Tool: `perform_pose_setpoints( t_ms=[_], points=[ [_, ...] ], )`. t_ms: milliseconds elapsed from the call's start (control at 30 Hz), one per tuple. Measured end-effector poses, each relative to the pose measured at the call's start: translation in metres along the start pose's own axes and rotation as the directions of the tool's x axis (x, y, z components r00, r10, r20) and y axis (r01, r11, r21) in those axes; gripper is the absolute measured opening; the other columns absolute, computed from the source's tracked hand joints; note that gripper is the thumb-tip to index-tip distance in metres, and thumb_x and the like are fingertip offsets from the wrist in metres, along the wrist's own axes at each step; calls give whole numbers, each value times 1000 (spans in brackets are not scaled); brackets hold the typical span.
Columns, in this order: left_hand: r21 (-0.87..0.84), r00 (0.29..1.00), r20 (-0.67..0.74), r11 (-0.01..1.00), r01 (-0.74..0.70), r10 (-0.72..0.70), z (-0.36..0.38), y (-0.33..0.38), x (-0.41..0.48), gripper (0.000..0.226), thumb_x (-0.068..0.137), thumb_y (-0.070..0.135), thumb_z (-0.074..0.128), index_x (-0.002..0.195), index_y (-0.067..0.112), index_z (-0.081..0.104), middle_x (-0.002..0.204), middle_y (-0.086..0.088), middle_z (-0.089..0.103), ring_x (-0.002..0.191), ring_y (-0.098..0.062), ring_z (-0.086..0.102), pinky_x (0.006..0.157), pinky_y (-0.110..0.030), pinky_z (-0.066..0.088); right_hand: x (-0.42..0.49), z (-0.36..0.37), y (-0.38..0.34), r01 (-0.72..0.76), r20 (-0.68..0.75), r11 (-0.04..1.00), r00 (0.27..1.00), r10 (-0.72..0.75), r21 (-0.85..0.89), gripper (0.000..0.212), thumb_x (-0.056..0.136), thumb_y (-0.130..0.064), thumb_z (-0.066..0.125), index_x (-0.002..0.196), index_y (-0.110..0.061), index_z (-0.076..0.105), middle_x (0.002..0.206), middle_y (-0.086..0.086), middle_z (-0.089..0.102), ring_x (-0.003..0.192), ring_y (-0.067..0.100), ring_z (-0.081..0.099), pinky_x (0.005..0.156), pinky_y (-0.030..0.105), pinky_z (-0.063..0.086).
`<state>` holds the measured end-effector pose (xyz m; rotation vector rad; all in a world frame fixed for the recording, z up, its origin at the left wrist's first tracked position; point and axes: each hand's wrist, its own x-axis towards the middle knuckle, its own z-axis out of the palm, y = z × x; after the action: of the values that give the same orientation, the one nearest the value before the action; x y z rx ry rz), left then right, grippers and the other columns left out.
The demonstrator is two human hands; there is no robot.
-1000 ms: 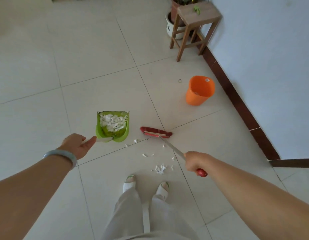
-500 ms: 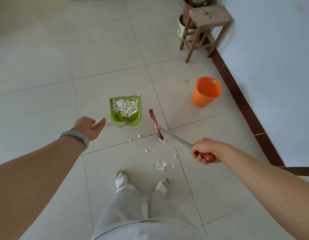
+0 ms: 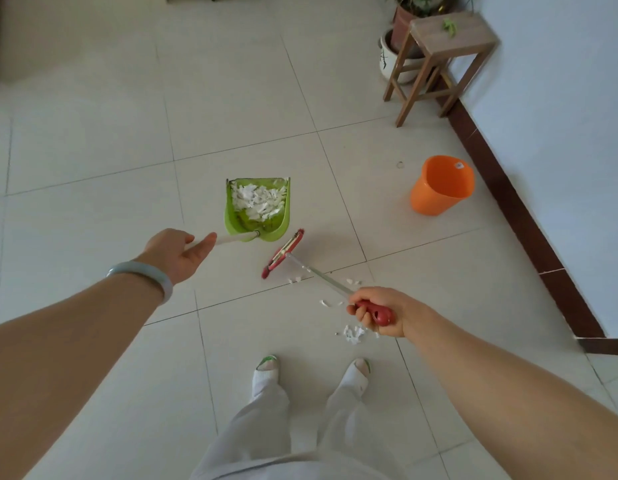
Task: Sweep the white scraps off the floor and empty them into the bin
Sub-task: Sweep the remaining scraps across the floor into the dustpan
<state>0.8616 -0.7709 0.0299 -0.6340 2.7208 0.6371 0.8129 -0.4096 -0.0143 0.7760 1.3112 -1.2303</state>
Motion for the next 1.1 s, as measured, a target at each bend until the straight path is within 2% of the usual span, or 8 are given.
perform_pose_setpoints(
  t_ms=[67, 133, 200, 300, 467, 567, 633, 1100],
  points=[
    [32, 999, 39, 999, 16, -18, -5, -18, 5, 58, 89, 59, 42, 72, 6, 59, 68, -13, 59, 65, -30, 54, 65, -30, 44, 15, 19, 9, -90, -132, 925, 990, 43, -369, 20, 93, -8, 51, 107, 5, 58, 77, 13, 60, 45, 12, 52, 36, 18, 42],
    [-5, 992, 93, 996, 90, -90, -7, -35, 14, 59, 87, 56, 51, 77, -1, 64, 76, -18, 66, 73, -35, 61, 71, -35, 52, 26, 30, 22, -182, -287, 699, 957, -35, -692, 33, 90, -9, 45, 117, 4, 58, 74, 13, 58, 43, 16, 46, 39, 17, 36],
    [52, 992, 105, 997, 62, -68, -12, -47, 16, 59, 89, 54, 50, 83, -2, 67, 73, -16, 64, 69, -31, 58, 66, -32, 49, 33, 42, 33, -204, -328, 582, 937, -116, -787, 33, 89, -13, 42, 118, -5, 56, 72, 12, 56, 44, 17, 43, 42, 18, 35],
    [156, 995, 95, 987, -47, 33, -13, -58, 14, 62, 92, 54, 41, 79, -1, 66, 67, -11, 57, 64, -25, 51, 62, -29, 40, 34, 46, 43, -221, -350, 576, 929, -122, -787, 31, 91, -21, 44, 114, -6, 59, 69, 14, 59, 45, 19, 46, 44, 21, 37],
    [250, 982, 185, 968, -12, -36, -4, -63, 24, 62, 90, 56, 45, 72, 0, 65, 55, -7, 50, 58, -27, 51, 57, -26, 40, 13, 27, 49, -345, -473, 642, 880, -32, -685, 33, 94, -25, 39, 89, 2, 57, 64, 13, 56, 42, 16, 41, 47, 19, 33],
    [288, 978, 208, 955, -68, 7, 5, -56, 25, 60, 91, 56, 42, 65, 5, 60, 55, -8, 50, 58, -27, 51, 58, -28, 41, 0, -1, 56, -382, -515, 684, 857, 11, -621, 33, 90, -19, 38, 99, 2, 61, 73, 15, 60, 49, 18, 42, 48, 21, 33],
    [293, 975, 219, 952, -89, 24, 12, -49, 25, 60, 91, 57, 42, 64, 6, 59, 55, -8, 50, 58, -28, 52, 60, -29, 43, -3, -20, 65, -426, -552, 697, 832, 52, -576, 30, 86, -16, 36, 94, -1, 61, 75, 13, 61, 49, 18, 42, 48, 20, 32],
    [284, 962, 256, 943, -173, 99, 72, 40, -6, 56, 91, 55, 45, 63, 8, 56, 54, -6, 49, 58, -27, 50, 56, -26, 34, -39, -138, 162, -481, -588, 787, 786, 192, -386, 32, 90, -25, 45, 114, -6, 54, 73, 14, 69, 38, 17, 47, 44, 20, 40]
  ],
)
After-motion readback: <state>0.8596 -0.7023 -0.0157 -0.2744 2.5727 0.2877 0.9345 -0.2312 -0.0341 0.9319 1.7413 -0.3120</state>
